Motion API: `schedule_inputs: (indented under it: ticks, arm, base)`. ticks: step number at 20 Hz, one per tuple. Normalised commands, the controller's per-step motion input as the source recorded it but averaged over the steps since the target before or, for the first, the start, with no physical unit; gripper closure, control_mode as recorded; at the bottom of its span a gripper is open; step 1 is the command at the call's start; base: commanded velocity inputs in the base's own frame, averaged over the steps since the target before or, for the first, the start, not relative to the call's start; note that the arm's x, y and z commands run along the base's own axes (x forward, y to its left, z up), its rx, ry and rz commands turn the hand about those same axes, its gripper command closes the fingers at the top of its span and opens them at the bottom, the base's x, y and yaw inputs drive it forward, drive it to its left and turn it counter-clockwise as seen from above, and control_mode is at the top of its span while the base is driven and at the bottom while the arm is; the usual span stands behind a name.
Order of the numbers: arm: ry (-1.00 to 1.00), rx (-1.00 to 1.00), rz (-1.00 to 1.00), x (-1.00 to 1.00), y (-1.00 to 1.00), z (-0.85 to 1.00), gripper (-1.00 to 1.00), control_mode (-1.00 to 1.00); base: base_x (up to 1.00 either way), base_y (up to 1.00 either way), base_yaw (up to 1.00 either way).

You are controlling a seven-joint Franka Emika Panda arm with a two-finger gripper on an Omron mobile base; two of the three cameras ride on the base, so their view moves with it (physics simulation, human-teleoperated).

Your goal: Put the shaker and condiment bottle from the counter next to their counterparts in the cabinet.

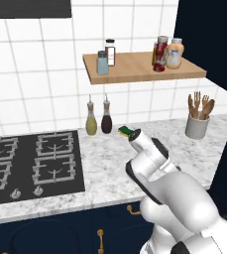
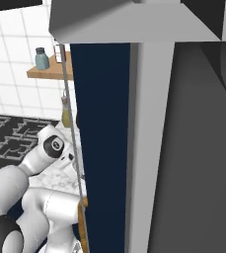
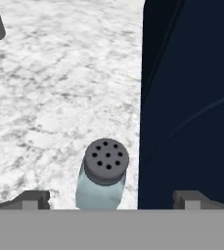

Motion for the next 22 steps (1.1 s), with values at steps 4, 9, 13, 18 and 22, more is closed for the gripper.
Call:
schedule_inputs:
  ticks: [4, 9, 13, 18, 22]
  arm:
    - [0.00, 0.00, 0.00, 0.00, -0.16, -0.37, -1.00, -1.00]
    - [0.00, 0.00, 0.00, 0.05, -0.17, -0.28, -1.00, -1.00]
    - [0.00, 0.00, 0.00, 0.01, -0.28, -0.34, -1.00, -1.00]
    - [0.00, 0.00, 0.00, 0.00, -0.28, -0.39, -1.00, -1.00]
    - [0.00, 0.00, 0.00, 0.00, -0.11, -0.31, 1.00, -1.00]
  base:
    - [0.00, 0.00, 0.00]
    - [0.00, 0.00, 0.00]
    - [0.00, 0.00, 0.00]
    - [0.00, 0.00, 0.00]
    - [0.00, 0.00, 0.00]
